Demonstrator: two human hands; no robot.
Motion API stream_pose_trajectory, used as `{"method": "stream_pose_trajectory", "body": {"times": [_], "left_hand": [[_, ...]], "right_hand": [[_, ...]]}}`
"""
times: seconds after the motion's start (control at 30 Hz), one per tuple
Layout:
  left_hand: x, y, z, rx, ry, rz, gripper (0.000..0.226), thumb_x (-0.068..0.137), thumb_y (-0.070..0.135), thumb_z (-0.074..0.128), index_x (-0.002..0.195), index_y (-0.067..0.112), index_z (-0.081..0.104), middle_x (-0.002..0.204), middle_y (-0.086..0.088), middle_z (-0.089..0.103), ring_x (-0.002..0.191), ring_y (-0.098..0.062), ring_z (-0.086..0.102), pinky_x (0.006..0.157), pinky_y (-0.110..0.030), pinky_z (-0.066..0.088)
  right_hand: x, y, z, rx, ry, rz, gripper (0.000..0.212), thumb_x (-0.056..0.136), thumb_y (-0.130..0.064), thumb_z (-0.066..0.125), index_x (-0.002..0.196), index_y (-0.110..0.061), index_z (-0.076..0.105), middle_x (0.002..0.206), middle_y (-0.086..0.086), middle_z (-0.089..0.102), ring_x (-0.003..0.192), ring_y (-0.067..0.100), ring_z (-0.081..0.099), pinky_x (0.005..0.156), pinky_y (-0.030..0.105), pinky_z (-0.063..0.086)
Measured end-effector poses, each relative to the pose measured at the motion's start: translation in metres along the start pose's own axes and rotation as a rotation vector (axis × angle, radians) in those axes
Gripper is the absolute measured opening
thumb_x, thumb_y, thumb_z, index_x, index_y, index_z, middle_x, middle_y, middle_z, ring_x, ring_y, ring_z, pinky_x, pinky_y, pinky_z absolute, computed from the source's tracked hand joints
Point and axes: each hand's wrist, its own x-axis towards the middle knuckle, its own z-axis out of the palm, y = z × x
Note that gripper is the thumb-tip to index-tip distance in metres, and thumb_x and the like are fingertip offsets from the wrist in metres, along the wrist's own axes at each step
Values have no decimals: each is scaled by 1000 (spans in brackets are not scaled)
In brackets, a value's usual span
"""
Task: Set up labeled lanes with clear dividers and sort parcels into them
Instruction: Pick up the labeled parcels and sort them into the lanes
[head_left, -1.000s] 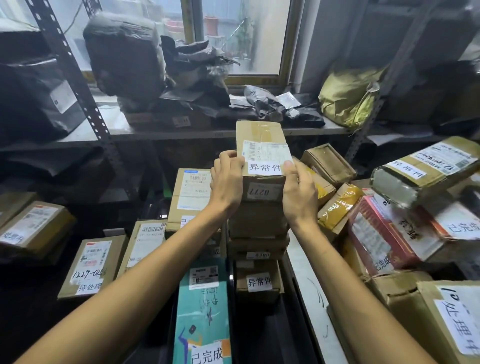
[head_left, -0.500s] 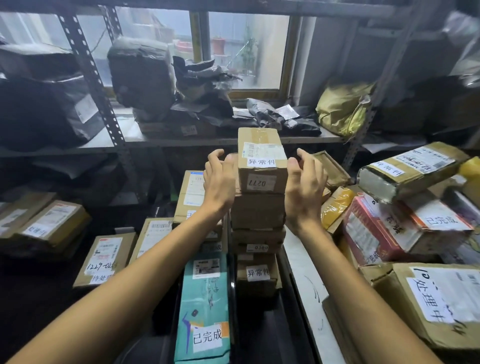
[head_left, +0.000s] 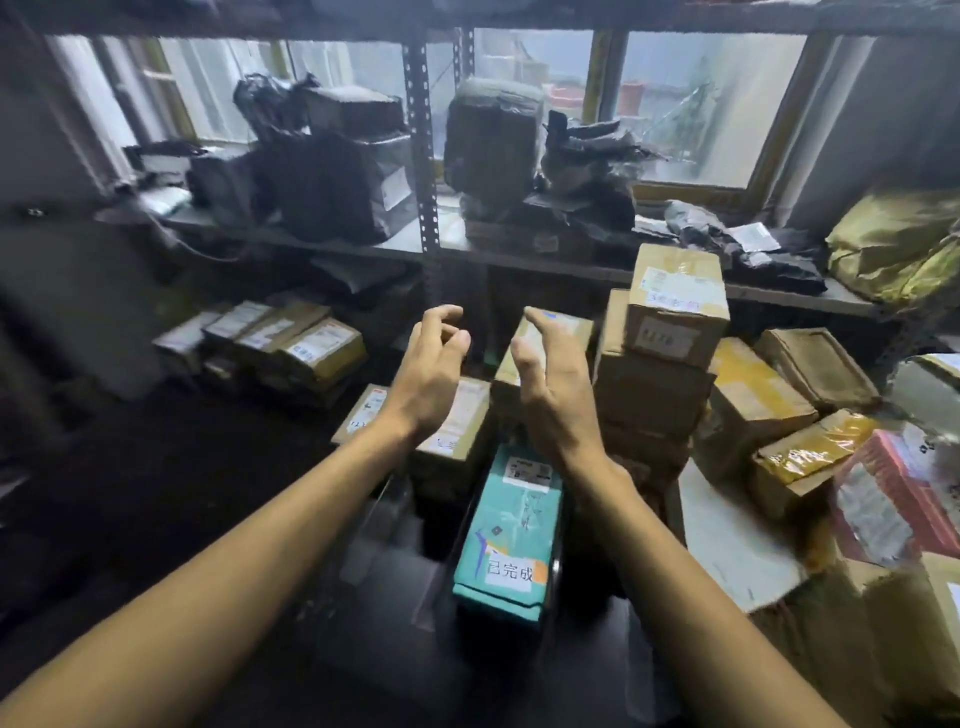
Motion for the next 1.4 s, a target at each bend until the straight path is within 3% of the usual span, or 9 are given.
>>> {"method": "stream_pose_trajectory", "body": {"times": [0.13,0.27,0.37,0.5,0.7,1.03,1.1,1.27,1.4], "left_hand": [[-17,-34,-76,46,103,-64,42,95,38,37,133,23,45,126,-3,52,112,-21,54,100,-43,45],[-39,-81,-159,59,238,-142,34,88,38,43,119,30,53,110,2,61,96,-15,61,85,-29,47],[-48,-108,-197,106,256,-208,35,85,40,43,118,34,53,105,4,62,97,-18,63,88,-35,50],[-43,-144,-268,129,301,-298,35,81,39,44,114,32,55,104,3,61,98,-22,62,92,-41,51],[-18,-197,-344,135,310,-295,19,90,22,49,102,30,61,97,6,63,97,-21,63,94,-40,51],[91,-305,-381,172,119,-296,22,93,14,51,100,30,64,102,6,67,101,-11,62,90,-28,47],[128,-327,-376,158,71,-294,22,93,10,51,102,25,65,102,3,68,102,-14,62,94,-31,48],[197,-372,-353,156,-104,-328,22,94,9,51,106,18,66,104,2,67,104,-14,62,98,-32,48],[243,-394,-333,127,-210,-319,22,94,9,51,100,27,62,106,2,67,104,-13,61,95,-26,46]], "right_hand": [[1,-25,65,94,-220,3,54,101,-44,40,147,-16,47,148,1,52,135,12,45,109,23,31],[2,-62,150,186,-364,-32,39,104,-34,45,136,-16,58,125,-12,62,119,4,53,102,22,39],[0,-74,193,189,-414,-42,36,105,-34,45,135,-19,58,130,-6,62,118,3,53,98,17,40],[-2,-104,276,177,-510,-17,40,105,-36,45,139,-17,55,138,0,61,128,13,53,107,31,41],[9,-130,366,144,-563,6,40,104,-38,46,137,-18,57,133,1,63,124,14,56,105,36,45],[72,-82,491,75,-534,221,43,99,-40,55,137,-18,56,134,0,62,123,15,57,105,40,48],[99,-62,513,86,-490,303,42,99,-38,55,136,-17,57,132,1,63,121,15,57,104,41,48],[148,-18,538,88,-381,485,34,99,-35,54,127,-18,60,126,0,66,114,13,60,102,40,49],[168,18,543,38,-301,622,34,97,-38,55,127,-23,58,126,-1,65,112,16,63,99,43,51]]}}
